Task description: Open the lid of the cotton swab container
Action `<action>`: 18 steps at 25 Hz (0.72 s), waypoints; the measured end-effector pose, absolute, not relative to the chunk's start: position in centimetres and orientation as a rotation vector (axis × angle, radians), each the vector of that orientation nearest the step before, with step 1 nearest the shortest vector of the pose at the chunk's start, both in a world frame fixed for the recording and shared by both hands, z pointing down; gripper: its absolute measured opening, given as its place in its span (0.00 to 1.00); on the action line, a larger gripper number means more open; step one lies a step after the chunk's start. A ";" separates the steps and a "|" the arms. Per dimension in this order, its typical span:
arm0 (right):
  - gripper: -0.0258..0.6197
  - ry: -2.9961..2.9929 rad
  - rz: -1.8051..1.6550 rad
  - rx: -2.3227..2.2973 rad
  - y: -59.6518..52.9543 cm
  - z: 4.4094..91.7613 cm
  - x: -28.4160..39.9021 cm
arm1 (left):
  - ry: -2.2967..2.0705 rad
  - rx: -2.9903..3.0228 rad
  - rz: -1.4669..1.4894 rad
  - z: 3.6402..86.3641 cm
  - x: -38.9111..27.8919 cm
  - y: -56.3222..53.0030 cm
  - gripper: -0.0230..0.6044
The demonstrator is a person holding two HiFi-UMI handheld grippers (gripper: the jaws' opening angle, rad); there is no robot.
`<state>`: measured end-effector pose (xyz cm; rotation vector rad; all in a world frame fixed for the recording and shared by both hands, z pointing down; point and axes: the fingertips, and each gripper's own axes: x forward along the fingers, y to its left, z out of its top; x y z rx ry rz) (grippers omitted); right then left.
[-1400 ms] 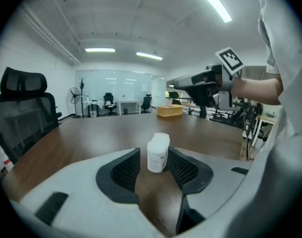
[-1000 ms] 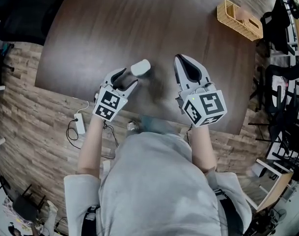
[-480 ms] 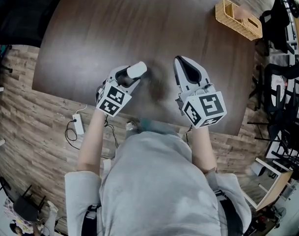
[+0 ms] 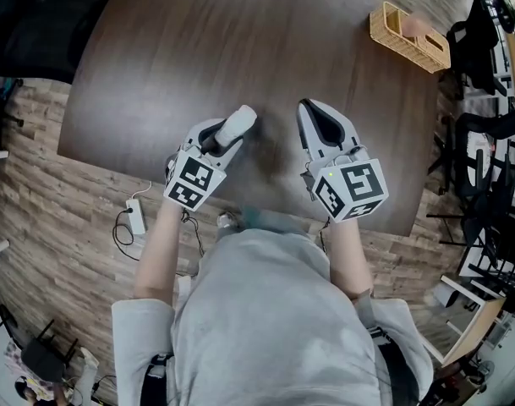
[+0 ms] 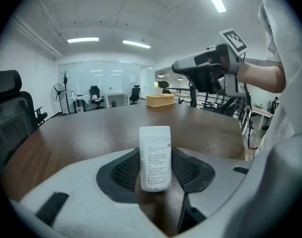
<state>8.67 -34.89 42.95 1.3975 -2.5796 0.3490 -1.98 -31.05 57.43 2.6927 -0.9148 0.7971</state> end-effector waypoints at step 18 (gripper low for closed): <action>0.07 -2.678 0.275 1.313 -31.4 38.7 5.9 | -1.258 2.814 0.306 43.2 -3.7 -28.9 0.34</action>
